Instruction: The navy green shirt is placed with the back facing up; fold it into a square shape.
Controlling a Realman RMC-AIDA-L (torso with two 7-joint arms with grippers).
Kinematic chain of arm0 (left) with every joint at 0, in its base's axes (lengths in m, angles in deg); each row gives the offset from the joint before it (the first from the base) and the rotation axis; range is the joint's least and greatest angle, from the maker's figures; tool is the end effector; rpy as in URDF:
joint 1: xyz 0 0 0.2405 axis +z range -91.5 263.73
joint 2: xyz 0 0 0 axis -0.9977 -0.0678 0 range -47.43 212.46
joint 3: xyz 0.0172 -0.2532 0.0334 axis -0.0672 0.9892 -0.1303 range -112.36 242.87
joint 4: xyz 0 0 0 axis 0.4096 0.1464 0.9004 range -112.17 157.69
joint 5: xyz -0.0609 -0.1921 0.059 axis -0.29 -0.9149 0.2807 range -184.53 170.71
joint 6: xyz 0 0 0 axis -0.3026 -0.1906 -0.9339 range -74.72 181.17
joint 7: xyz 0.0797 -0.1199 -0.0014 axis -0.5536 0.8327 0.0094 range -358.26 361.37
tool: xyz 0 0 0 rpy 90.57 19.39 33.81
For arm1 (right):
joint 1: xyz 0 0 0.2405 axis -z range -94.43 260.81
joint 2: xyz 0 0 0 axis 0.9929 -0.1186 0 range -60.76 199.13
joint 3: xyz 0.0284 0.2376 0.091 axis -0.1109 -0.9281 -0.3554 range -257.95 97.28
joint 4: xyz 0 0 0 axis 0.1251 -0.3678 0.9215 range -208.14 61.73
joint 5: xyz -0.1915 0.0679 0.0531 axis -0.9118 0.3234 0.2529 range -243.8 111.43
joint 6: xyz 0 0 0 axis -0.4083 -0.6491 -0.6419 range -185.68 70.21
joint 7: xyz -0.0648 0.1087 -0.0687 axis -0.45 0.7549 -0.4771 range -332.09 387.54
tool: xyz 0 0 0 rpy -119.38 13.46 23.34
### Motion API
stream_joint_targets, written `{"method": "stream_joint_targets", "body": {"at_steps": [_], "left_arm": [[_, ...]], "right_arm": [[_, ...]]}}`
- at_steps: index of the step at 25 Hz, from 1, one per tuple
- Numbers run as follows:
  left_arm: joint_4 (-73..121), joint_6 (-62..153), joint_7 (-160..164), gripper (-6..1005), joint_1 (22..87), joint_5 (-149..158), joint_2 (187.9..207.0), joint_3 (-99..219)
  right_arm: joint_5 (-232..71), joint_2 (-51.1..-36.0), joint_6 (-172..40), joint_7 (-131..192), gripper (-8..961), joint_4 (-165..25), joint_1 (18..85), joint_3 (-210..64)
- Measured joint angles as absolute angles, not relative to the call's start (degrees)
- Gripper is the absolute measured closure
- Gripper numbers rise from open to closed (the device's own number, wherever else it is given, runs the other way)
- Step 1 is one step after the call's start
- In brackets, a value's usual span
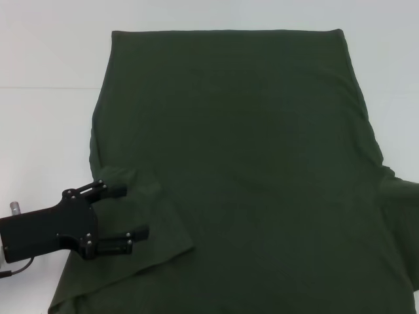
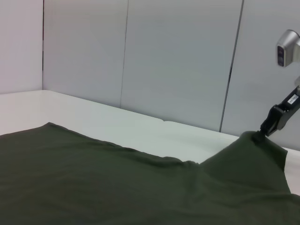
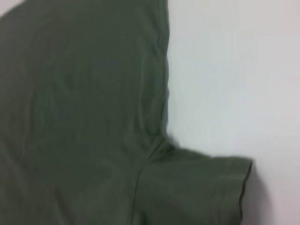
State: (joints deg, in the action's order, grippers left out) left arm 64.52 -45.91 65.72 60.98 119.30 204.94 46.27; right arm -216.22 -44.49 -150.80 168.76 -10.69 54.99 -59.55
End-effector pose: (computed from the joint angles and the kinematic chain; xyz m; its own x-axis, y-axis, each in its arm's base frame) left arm -0.3007 0.2832 0.0163 0.8103 0.2196 0.5434 0.4159 -0.8687 -0.2691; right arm 0.3504 0.3131 0.1370 0.0975 -0.8767 -0.4711 -0.9649 0.0326 -0.2605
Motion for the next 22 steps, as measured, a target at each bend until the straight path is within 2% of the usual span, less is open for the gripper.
{"method": "stream_joint_targets", "body": {"at_steps": [17, 22], "left_arm": [[64.4, -45.6, 65.8, 52, 60.6, 119.3, 204.94, 46.1], [64.3, -45.2, 66.6, 52, 60.1, 119.5, 204.94, 45.8]], "right_arm": [[-209.9, -44.38, -155.5, 168.4, 812, -6.8, 52.4, -59.6], [-208.5, -45.18, -157.0, 168.4, 800, -7.4, 51.0, -56.5]]}}
